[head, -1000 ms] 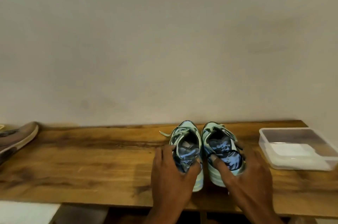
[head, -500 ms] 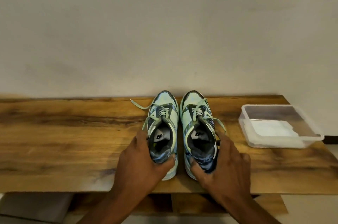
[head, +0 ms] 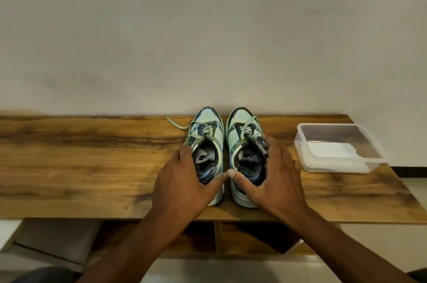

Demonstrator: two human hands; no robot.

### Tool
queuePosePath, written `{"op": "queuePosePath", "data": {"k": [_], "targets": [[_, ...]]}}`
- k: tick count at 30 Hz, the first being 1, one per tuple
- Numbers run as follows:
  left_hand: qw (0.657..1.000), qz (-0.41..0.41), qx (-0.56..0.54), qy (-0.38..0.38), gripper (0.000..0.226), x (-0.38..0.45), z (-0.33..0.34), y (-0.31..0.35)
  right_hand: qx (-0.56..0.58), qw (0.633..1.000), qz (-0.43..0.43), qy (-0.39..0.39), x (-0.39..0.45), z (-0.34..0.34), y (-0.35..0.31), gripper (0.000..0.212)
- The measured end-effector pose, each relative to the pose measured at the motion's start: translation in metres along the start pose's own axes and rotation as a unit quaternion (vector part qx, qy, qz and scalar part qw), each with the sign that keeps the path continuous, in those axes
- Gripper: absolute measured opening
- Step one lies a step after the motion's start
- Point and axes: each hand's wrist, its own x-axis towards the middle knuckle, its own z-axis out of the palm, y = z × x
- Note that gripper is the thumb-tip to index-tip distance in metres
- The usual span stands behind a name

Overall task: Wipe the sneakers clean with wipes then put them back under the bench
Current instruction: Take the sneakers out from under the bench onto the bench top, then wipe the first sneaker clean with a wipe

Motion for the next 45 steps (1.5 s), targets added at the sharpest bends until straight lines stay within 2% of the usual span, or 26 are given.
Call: {"op": "queuePosePath", "data": {"k": [3,7,18,22,26,30,33,39,45], "targets": [[1.0,0.014,-0.004,0.019,0.088,0.002,0.001,0.006,-0.007,1.0,-0.014,0.014,0.005,-0.003,-0.01,0.102],[0.999,0.032,-0.011,0.03,0.085,0.007,0.002,0.008,0.01,0.999,-0.01,0.041,0.019,-0.012,-0.012,0.081],[0.992,0.068,-0.078,0.073,0.068,0.02,0.001,0.023,0.019,0.996,0.043,0.08,0.066,-0.01,0.002,0.055],[0.989,0.092,-0.07,0.093,0.062,0.028,0.003,0.04,0.018,0.994,0.06,0.088,0.088,-0.033,0.033,0.042],[0.98,0.144,-0.075,0.114,0.054,0.042,0.005,0.076,-0.03,0.994,0.093,0.049,0.107,-0.07,0.08,0.03],[0.974,0.19,-0.106,0.057,0.042,0.056,0.032,0.141,-0.054,0.985,0.162,-0.004,0.117,-0.102,0.133,0.018],[0.97,0.224,-0.097,-0.011,0.037,0.072,0.064,0.183,-0.056,0.979,0.19,-0.042,0.117,-0.112,0.159,0.019],[0.955,0.264,-0.004,-0.132,0.035,0.1,0.122,0.247,-0.093,0.969,0.217,-0.068,0.12,-0.104,0.186,0.038],[0.928,0.285,0.176,-0.164,0.03,0.114,0.145,0.27,-0.169,0.965,0.189,-0.066,0.128,-0.096,0.195,0.047]]}}
